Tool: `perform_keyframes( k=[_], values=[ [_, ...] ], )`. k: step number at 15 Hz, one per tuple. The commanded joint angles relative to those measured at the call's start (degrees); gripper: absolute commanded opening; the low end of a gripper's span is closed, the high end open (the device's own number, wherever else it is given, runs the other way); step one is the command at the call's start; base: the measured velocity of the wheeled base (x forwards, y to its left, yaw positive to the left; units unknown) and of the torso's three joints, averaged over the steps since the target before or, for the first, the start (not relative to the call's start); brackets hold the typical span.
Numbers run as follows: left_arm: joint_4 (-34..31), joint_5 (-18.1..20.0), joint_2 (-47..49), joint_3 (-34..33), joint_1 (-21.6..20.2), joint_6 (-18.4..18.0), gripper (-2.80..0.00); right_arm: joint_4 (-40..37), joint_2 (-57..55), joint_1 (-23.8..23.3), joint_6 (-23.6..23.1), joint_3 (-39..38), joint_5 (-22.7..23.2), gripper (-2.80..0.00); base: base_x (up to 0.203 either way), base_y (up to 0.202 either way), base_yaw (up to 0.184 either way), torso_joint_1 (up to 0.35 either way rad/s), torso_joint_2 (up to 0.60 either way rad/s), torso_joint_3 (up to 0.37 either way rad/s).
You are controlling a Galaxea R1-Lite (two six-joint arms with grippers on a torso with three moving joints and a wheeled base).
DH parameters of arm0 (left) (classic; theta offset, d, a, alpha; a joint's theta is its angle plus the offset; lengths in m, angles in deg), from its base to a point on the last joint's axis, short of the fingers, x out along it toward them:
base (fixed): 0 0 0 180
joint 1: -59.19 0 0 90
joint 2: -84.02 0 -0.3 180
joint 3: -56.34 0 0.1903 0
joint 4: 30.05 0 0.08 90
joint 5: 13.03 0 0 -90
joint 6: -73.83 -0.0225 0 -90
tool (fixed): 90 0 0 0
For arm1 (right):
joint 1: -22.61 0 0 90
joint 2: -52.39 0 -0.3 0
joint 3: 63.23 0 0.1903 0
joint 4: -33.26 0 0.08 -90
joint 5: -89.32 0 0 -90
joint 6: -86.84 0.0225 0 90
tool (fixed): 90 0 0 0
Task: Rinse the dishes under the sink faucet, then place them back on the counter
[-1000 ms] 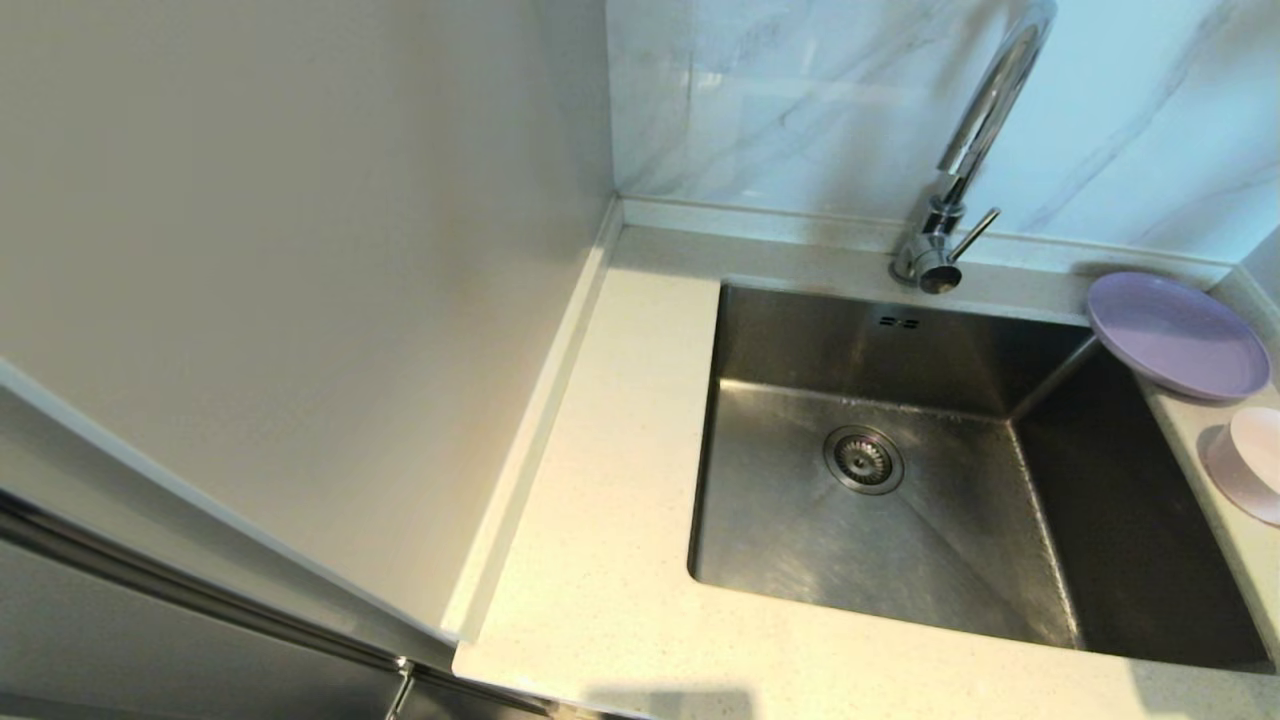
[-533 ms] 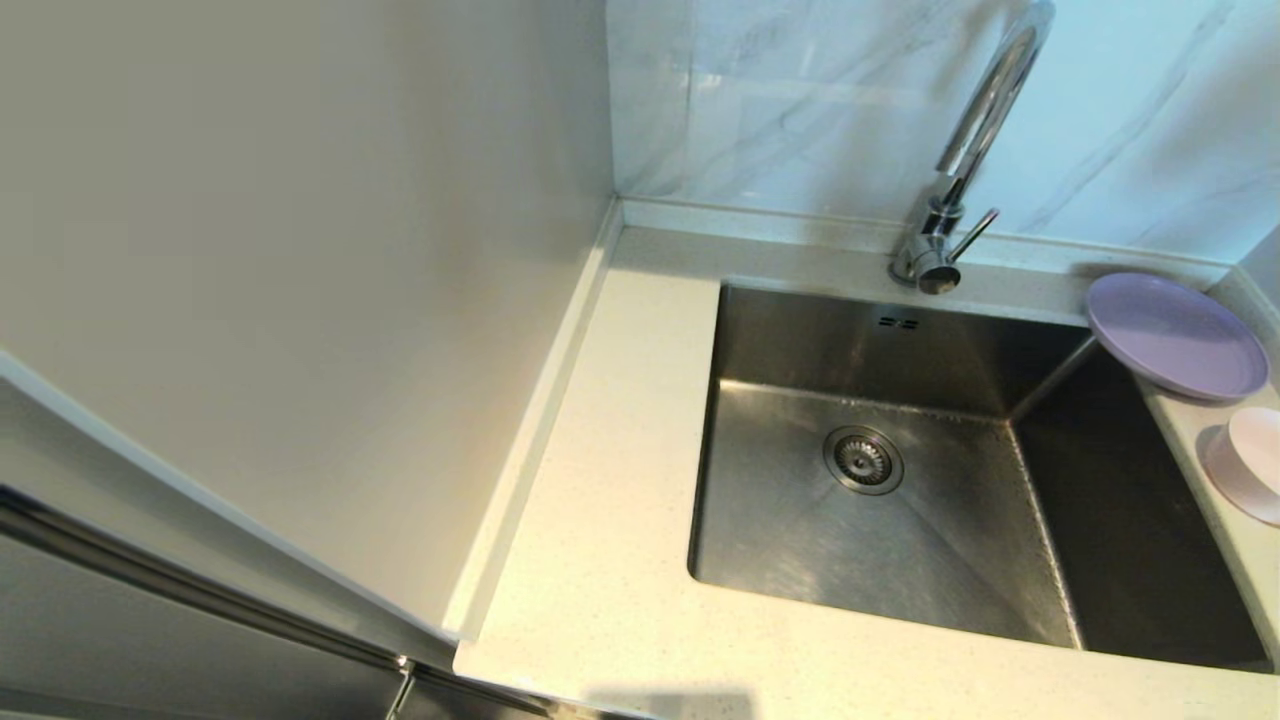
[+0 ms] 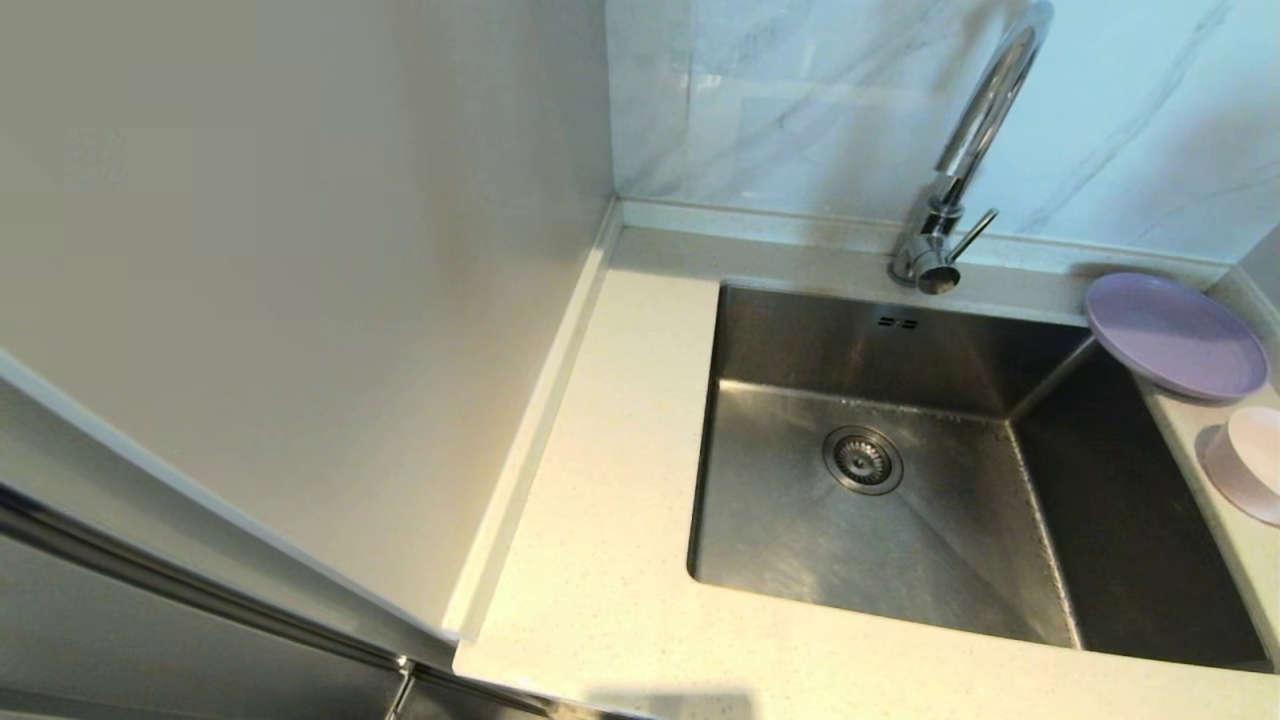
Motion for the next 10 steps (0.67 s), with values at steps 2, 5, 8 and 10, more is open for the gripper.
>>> perform_keyframes(
  k=[2, 5, 8, 10],
  values=[
    [0.00, -0.03, 0.00, 0.00, 0.00, 0.00, -2.80, 2.25, 2.73, 0.04, 2.12, -5.99, 0.51, -2.80, 0.000, 0.000, 0.000, 0.000, 0.00, 0.000],
    [0.00, -0.03, 0.00, 0.00, 0.00, 0.00, -2.80, 9.88, 2.69, 0.08, 2.30, -11.64, 2.84, -2.80, 0.000, 0.000, 0.000, 0.000, 0.00, 0.000],
    [0.00, -0.02, 0.00, 0.00, 0.00, 0.00, -2.80, 22.69, 2.67, 0.10, 2.16, -18.65, 3.80, -2.80, 0.000, 0.000, 0.000, 0.000, 0.00, 0.000],
    [0.00, -0.01, 0.00, 0.00, 0.00, 0.00, -2.80, 18.25, 2.65, 0.11, 3.24, -18.58, 3.79, -2.80, 0.000, 0.000, 0.000, 0.000, 0.00, 0.000]
  ],
)
